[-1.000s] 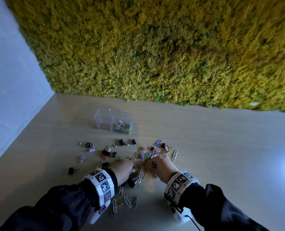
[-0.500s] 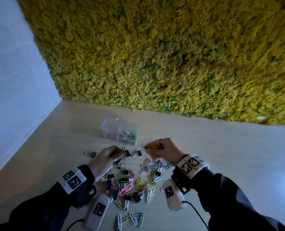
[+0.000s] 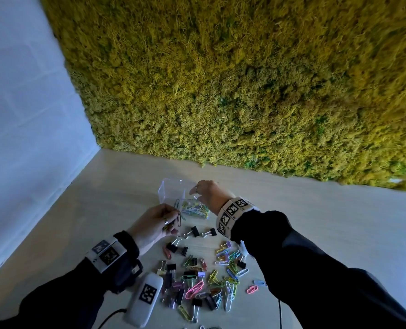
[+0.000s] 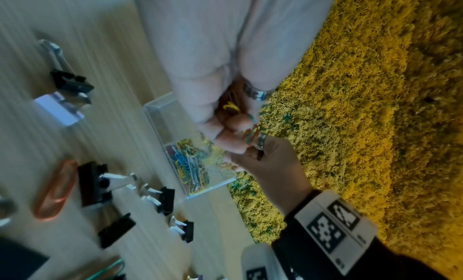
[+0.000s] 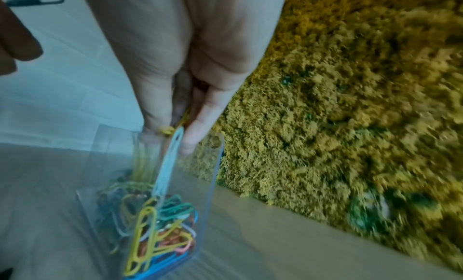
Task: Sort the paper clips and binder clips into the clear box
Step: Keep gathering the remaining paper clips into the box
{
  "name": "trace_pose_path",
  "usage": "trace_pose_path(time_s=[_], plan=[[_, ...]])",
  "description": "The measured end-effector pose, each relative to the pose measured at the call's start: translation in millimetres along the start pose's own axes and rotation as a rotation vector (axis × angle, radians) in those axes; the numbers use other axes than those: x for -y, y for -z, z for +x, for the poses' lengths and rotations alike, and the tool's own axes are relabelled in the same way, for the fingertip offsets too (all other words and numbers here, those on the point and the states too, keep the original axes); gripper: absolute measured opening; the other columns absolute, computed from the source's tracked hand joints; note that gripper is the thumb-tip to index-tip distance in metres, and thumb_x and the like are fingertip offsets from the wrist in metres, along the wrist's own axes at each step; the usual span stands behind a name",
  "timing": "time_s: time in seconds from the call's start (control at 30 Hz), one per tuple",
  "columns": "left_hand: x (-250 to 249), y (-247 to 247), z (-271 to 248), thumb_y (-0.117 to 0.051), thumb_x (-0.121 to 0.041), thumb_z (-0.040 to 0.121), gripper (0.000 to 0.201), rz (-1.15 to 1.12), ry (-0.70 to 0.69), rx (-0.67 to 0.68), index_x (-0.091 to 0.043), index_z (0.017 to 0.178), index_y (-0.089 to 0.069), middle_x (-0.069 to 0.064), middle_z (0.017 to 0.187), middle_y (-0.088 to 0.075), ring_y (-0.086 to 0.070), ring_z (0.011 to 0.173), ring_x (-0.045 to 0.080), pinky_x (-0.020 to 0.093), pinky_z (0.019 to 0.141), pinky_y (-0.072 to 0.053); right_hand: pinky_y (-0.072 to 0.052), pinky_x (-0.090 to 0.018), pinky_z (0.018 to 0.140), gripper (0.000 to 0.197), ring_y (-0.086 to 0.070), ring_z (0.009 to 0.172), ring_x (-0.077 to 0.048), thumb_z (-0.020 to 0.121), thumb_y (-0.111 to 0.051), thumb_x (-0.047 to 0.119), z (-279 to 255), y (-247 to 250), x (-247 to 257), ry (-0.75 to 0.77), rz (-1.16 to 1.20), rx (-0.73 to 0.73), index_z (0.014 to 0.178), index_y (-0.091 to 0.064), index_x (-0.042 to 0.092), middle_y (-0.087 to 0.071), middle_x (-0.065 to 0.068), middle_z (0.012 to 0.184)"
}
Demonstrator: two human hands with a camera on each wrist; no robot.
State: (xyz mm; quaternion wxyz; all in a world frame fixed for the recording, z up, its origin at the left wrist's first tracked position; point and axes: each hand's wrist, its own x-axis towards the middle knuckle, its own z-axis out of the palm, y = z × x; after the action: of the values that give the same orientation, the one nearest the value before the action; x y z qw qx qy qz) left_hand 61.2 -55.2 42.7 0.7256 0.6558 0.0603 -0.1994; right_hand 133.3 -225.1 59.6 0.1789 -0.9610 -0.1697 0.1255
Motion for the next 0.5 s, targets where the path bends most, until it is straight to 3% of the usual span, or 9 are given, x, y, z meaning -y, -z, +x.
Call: trace_pose_path(time_s=[0.13, 0.27, 0.33, 0.4, 0.5], plan=[[-15.3, -3.8, 6.5, -0.042, 0.003, 0.091, 0.021, -0.052, -0.066, -0.039, -0.002, 0.074, -0.051, 0.010, 0.064, -0.045, -0.042, 0.053, 0.014, 0.019, 0.044, -0.047, -0.054, -0.031, 0.085, 0.026, -0.064, 0.092, -0.015, 0.089, -0.052, 0.009, -20.5, 5.3, -12.1, 0.167, 0.056, -0.254, 0.112, -0.061, 0.015, -0.059, 0.000, 0.123], [-35.0, -5.3, 19.8, -0.043, 0.000, 0.092, 0.015, -0.005, -0.129, -0.055, -0.004, 0.081, -0.053, 0.008, 0.068, -0.051, -0.055, 0.050, 0.008, 0.018, 0.046, -0.048, -0.053, -0.034, 0.086, 0.029, -0.062, 0.086, -0.012, 0.087, -0.053, 0.004, -27.1, 4.7, -21.6, 0.210, 0.180, -0.273, 0.112, -0.061, 0.015, -0.063, -0.005, 0.117], [-42.1, -5.4, 33.7, -0.048, -0.007, 0.091, 0.010, 0.280, -0.218, -0.087, -0.009, 0.083, -0.054, 0.005, 0.074, -0.056, -0.057, 0.059, 0.011, 0.026, 0.056, -0.051, -0.051, -0.038, 0.090, 0.033, -0.060, 0.095, -0.017, 0.084, -0.060, 0.012, -32.0, -0.3, -25.0, 0.204, 0.181, -0.329, 0.117, -0.058, 0.016, -0.061, -0.006, 0.118], [-45.5, -9.9, 48.5, -0.052, -0.012, 0.089, 0.005, 0.649, -0.361, -0.083, -0.009, 0.088, -0.056, 0.004, 0.080, -0.060, -0.056, 0.065, 0.015, 0.030, 0.065, -0.052, -0.040, -0.042, 0.102, 0.054, -0.047, 0.116, -0.023, 0.080, -0.066, 0.029, -35.3, -5.2, -28.1, 0.110, 0.129, -0.321, 0.129, -0.046, 0.019, -0.052, -0.005, 0.130], [-44.6, -25.0, 64.7, -0.053, -0.005, 0.087, 0.015, 1.007, -0.517, -0.007, -0.002, 0.099, -0.062, 0.009, 0.092, -0.065, -0.053, 0.064, 0.007, 0.013, 0.058, -0.044, -0.027, -0.041, 0.110, 0.076, -0.031, 0.132, -0.024, 0.079, -0.065, 0.038, -34.8, -11.8, -29.2, -0.060, 0.076, -0.184, 0.141, -0.026, 0.018, -0.036, -0.005, 0.144]])
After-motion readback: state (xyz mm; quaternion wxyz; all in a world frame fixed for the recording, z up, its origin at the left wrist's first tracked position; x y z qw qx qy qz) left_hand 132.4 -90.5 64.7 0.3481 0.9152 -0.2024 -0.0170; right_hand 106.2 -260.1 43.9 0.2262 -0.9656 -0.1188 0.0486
